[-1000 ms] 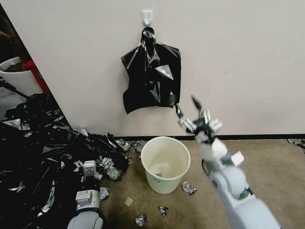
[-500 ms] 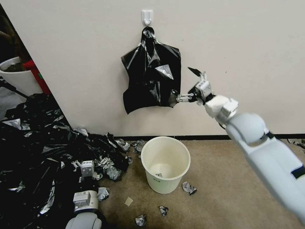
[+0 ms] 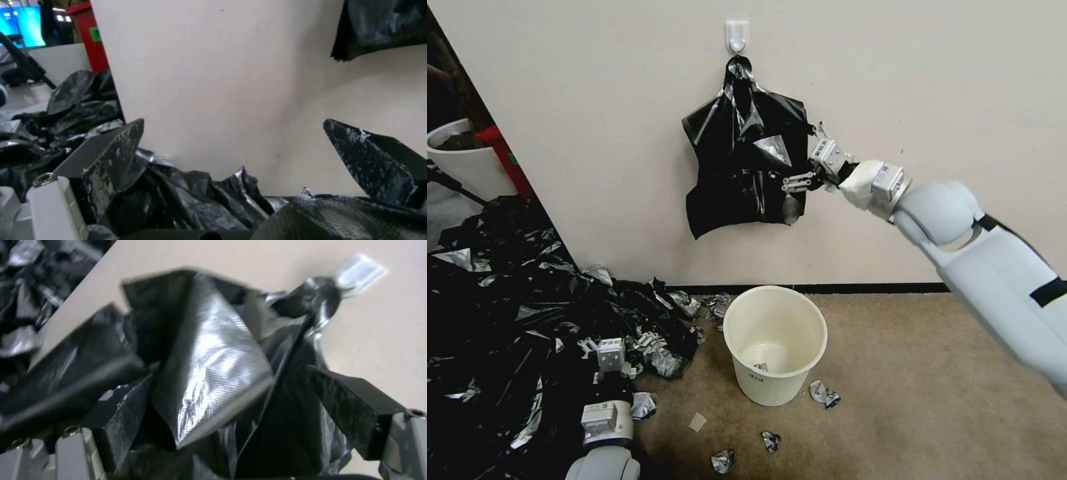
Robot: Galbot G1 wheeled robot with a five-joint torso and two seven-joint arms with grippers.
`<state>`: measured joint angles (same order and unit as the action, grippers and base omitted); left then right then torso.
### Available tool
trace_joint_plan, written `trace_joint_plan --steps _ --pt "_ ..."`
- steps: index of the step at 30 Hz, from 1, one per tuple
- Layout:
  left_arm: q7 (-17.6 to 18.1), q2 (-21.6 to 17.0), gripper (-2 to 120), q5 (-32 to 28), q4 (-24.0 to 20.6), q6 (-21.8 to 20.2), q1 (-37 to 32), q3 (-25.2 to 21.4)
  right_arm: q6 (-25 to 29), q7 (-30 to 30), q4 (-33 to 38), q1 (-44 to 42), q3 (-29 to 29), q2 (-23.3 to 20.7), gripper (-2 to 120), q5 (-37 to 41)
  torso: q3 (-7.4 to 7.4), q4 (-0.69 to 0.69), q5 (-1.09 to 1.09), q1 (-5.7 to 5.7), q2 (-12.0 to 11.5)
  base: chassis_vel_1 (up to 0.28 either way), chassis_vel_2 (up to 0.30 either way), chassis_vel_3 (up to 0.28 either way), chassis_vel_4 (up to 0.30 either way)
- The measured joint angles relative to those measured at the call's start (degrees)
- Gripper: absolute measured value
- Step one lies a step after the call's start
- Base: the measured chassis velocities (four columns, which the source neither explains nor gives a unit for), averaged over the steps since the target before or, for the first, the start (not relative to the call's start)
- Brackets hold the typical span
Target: Place a trash bag onto the trash bin.
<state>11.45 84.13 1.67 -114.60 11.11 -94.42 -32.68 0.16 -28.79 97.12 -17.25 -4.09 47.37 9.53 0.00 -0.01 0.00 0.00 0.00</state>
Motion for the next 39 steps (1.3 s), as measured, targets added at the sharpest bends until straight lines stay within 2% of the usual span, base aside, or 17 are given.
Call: trace_joint_plan --steps 3,5,10,13,15,17,21,22,25,26,28,30,32,33,35,36,39 --pt "0.1 -0.4 100 -0.2 0.3 0.1 0.1 -0.3 1.4 -3.2 -1.8 1.7 -0.6 -0.3 89 -0.9 0.0 0.0 0.0 0.0 0.0 0.0 0.0 0.0 0.0" --pt "0.1 -0.6 100 -0.3 0.5 0.1 0.2 -0.3 3.1 -7.5 -3.2 3.2 -0.8 0.0 91 -2.9 0.0 0.0 0.0 0.0 0.0 0.0 0.0 0.0 0.0" --pt "0.1 -0.7 100 -0.3 0.6 0.2 0.5 -0.2 6.8 -11.5 -4.8 4.6 -0.5 1.2 91 -8.6 0.0 0.0 0.0 0.0 0.0 0.0 0.0 0.0 0.0" --pt "0.2 -0.9 100 -0.4 0.8 0.1 0.7 -0.2 8.8 -12.6 -5.5 4.9 0.2 1.9 84 -11.6 0.0 0.01 -0.01 0.0 0.0 0.0 0.0 0.0 0.0" --pt "0.2 -1.0 100 -0.6 0.9 0.1 0.7 -0.3 9.7 -13.4 -5.6 4.8 0.8 2.2 75 -13.0 0.0 0.01 -0.01 0.0 0.0 0.0 0.0 0.0 0.0" --pt "0.2 -1.1 100 -0.8 1.0 0.1 0.8 -0.3 9.8 -13.6 -5.5 4.7 1.0 2.2 69 -13.3 0.0 0.01 -0.01 0.0 0.0 0.0 0.0 0.0 0.0" --pt "0.2 -1.2 100 -1.1 1.2 0.1 1.1 -0.4 10.7 -14.0 -3.6 2.6 2.6 1.7 51 -14.0 0.0 0.01 -0.01 0.0 0.0 0.0 0.0 0.0 0.0" --pt "0.2 -1.2 100 -1.1 1.2 0.1 1.1 -0.4 10.7 -14.0 -3.6 2.6 2.6 1.7 51 -14.0 0.0 0.01 -0.01 0.0 0.0 0.0 0.0 0.0 0.0" --pt "0.2 -1.2 100 -1.1 1.5 0.1 1.4 -0.3 10.2 -13.4 -1.3 -0.2 4.7 1.3 38 -14.8 -0.01 0.01 -0.01 0.0 0.0 0.0 0.0 0.0 0.0" --pt "0.2 -1.2 100 -1.1 1.5 0.1 1.4 -0.3 10.2 -13.4 -1.3 -0.2 4.7 1.3 38 -14.8 -0.01 0.01 -0.01 0.0 0.0 0.0 0.0 0.0 0.0" --pt "0.2 -1.1 100 -1.3 1.7 0.1 1.7 -0.2 8.3 -11.6 1.2 -3.9 6.9 0.8 26 -14.9 -0.01 0.01 -0.01 0.0 0.0 0.0 0.0 0.0 0.0" --pt "0.2 -1.1 100 -1.5 1.7 0.1 1.9 -0.1 7.3 -10.7 2.3 -5.7 7.8 0.6 23 -14.6 -0.01 0.01 -0.01 0.0 0.0 0.0 0.0 0.0 0.0" --pt "0.2 -1.4 100 -2.8 1.5 0.1 2.5 0.0 3.4 -5.9 6.0 -13.3 10.5 0.5 10 -11.4 -0.01 0.01 -0.01 0.0 0.0 0.0 0.0 0.0 0.0" --pt "0.2 -1.4 100 -2.8 1.5 0.1 2.5 0.0 3.4 -5.9 6.0 -13.3 10.5 0.5 10 -11.4 -0.01 0.01 -0.01 0.0 0.0 0.0 0.0 0.0 0.0" --pt "0.2 -2.1 100 -5.1 0.6 0.3 3.4 0.2 0.0 1.5 9.2 -19.7 11.9 0.8 0 -6.6 0.0 0.01 0.01 0.0 0.0 0.0 0.0 0.0 0.0" --pt "0.2 -2.1 100 -5.1 0.6 0.3 3.4 0.2 0.0 1.5 9.2 -19.7 11.9 0.8 0 -6.6 0.0 0.01 0.01 0.0 0.0 0.0 0.0 0.0 0.0" --pt "-1.2 -5.5 100 -11.7 -1.6 1.2 6.0 0.8 -4.5 17.7 15.9 -28.7 12.3 3.2 0 7.8 -0.01 0.0 -0.01 -0.01 0.0 0.0 0.0 0.0 0.0"
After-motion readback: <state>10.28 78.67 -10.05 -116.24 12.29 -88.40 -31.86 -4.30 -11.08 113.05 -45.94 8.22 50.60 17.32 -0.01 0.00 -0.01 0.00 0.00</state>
